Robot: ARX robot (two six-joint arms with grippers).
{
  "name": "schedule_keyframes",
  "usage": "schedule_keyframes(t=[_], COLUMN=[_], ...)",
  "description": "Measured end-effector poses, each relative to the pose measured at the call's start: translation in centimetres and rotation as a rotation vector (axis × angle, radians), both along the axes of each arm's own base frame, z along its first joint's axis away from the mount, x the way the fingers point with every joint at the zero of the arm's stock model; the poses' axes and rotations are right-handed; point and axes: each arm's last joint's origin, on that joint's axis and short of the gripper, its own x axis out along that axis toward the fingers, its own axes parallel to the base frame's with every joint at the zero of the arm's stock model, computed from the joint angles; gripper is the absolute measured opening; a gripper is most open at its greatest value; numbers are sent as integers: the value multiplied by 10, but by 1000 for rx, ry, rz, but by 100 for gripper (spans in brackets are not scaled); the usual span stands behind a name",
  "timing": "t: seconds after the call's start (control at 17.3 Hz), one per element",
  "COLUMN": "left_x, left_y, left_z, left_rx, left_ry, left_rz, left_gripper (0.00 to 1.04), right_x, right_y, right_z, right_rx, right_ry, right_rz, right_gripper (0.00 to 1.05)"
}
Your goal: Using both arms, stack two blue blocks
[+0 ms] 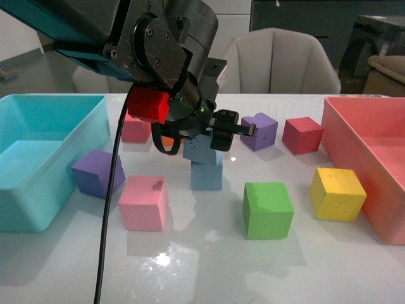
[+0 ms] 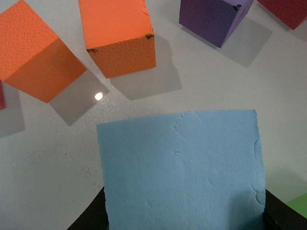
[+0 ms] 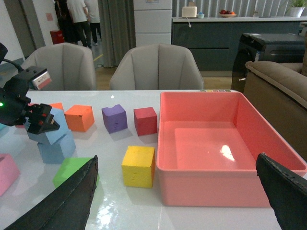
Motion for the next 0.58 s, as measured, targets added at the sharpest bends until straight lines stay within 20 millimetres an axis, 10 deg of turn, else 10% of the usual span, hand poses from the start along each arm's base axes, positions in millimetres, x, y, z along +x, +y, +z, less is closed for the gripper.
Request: schedule_keyframes(t=[0.58], left_x=[11], left_y=[-2], left_z=[-6], left_rx=[-31], left_ry=[19], left_rz=[61], left_gripper=[49], right_x=[0], right_y=[0], right_z=[0], right_rx=[0], right_ry=[0], right_rz=[0], right_gripper=[98])
